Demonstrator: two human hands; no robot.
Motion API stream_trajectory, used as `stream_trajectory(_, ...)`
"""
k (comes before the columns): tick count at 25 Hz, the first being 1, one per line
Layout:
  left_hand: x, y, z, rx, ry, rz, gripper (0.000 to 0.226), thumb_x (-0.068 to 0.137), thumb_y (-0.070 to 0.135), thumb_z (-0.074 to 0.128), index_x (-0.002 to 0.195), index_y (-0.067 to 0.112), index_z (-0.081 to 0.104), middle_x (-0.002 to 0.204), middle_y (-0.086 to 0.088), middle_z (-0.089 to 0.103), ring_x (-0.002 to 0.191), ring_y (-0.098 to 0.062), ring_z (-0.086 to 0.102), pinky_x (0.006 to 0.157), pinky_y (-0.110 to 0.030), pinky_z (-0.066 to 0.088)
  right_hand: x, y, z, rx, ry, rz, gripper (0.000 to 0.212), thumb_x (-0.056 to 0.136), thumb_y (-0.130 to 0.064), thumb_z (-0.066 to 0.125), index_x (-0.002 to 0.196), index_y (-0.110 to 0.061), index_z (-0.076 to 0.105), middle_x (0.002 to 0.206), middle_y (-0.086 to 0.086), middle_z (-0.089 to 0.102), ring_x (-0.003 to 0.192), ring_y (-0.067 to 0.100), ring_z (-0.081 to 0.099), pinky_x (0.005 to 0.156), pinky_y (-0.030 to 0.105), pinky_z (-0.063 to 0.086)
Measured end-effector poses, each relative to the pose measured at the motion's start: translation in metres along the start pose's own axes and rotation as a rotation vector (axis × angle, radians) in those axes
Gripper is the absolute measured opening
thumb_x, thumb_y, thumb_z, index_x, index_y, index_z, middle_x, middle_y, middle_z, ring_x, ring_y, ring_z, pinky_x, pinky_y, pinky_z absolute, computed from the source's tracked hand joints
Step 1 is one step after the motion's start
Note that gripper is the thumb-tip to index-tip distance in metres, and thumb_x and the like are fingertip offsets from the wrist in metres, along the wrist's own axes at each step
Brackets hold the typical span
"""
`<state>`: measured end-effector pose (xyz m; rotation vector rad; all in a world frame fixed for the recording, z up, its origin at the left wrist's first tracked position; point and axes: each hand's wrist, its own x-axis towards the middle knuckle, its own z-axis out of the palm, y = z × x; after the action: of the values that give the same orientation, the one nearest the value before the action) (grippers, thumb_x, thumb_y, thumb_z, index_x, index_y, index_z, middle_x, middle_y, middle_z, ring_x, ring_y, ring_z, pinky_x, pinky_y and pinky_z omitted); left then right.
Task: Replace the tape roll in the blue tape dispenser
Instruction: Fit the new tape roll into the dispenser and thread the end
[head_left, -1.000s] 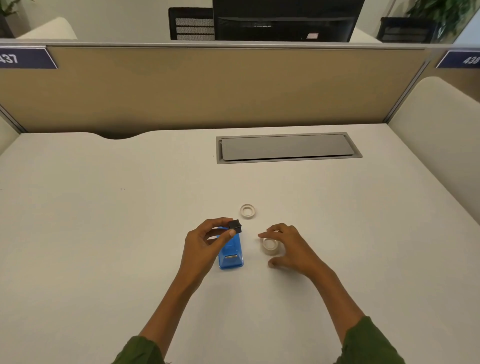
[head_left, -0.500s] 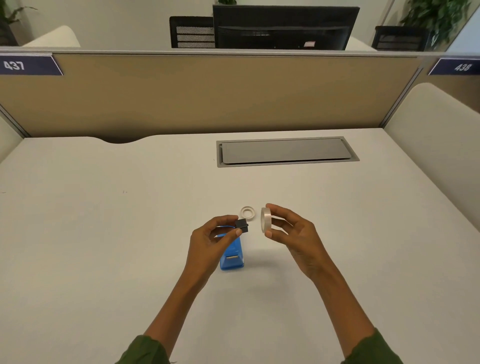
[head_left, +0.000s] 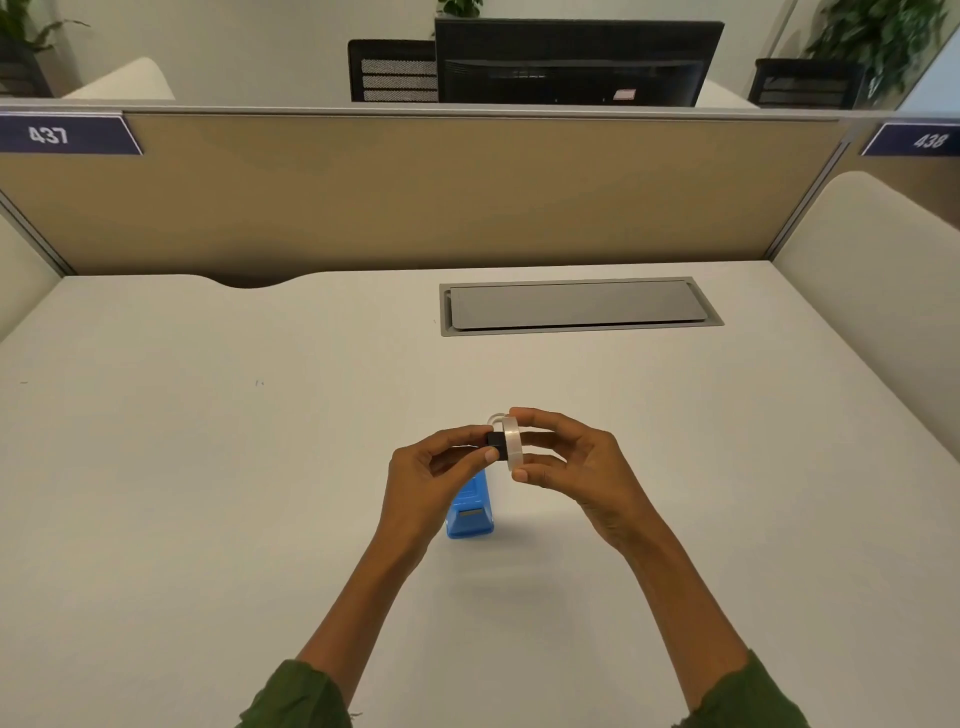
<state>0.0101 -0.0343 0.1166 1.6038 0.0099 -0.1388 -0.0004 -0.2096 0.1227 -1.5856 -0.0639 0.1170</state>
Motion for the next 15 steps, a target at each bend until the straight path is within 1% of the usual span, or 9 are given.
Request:
stream_trajectory(3,0.0001,-0.0005,-0.0005,-0.014,-0.002,-0.014,0.025,0.077,0.016,0.07,0.101,0.018,0.07,0.095,0.002,0.073,0.089,-0.001,0.066,0.071,-0.002,0.048,-0.0002,-0.0005,0.0006,-0.002,0.001,0.002,0.046,0.072,-0.001,0.074,0.108,-0.028,0.064,0.113,-0.008,0.067,0.101,0.009,0.065,0.075,0.017,0.053)
stream_trajectory(7,0.0001,-0.0004,-0.0012,-0.056,-0.009,-0.045,0.024,0.077,0.016,0.069,0.101,0.019,0.07,0.095,0.004,0.073,0.089,0.0,0.066,0.07,-0.001,0.047,0.0,-0.0002,0.0013,-0.039,0.006,0.003,0.045,0.072,-0.005,0.075,0.111,-0.025,0.064,0.115,-0.004,0.066,0.101,0.01,0.064,0.077,0.019,0.054)
stream_trajectory(9,-0.0004,0.0005,-0.0018,-0.084,-0.007,-0.058,0.025,0.077,0.016,0.069,0.102,0.018,0.07,0.096,0.003,0.073,0.092,-0.002,0.066,0.069,-0.002,0.048,0.0,-0.0013,0.0015,-0.044,0.014,0.003,0.044,0.071,-0.006,0.076,0.109,-0.025,0.065,0.113,-0.004,0.067,0.1,0.009,0.065,0.074,0.017,0.054)
stream_trajectory(11,-0.0007,0.0014,-0.0025,-0.1,-0.016,-0.059,0.024,0.077,0.015,0.069,0.101,0.017,0.071,0.096,0.002,0.074,0.089,-0.002,0.067,0.068,-0.002,0.048,0.0001,-0.0022,0.0012,-0.053,0.022,0.007,0.043,0.07,-0.008,0.077,0.108,-0.025,0.066,0.111,-0.005,0.068,0.098,0.009,0.066,0.073,0.017,0.054)
stream_trajectory(13,-0.001,0.0025,-0.0019,-0.107,-0.029,-0.058,0.025,0.077,0.012,0.068,0.102,0.014,0.07,0.095,0.002,0.073,0.085,-0.001,0.068,0.066,-0.002,0.048,-0.0004,-0.0021,0.0017,-0.064,0.027,0.017,0.042,0.069,-0.008,0.078,0.108,-0.023,0.066,0.109,-0.004,0.07,0.097,0.01,0.066,0.075,0.019,0.055)
stream_trajectory(15,-0.0012,0.0026,-0.0002,-0.102,-0.033,-0.052,0.027,0.077,0.012,0.068,0.104,0.012,0.07,0.095,-0.001,0.073,0.087,-0.004,0.068,0.069,-0.004,0.05,-0.001,-0.0019,0.0029,-0.069,0.033,0.021,0.043,0.069,-0.008,0.078,0.108,-0.021,0.066,0.109,-0.001,0.07,0.098,0.012,0.067,0.08,0.025,0.056)
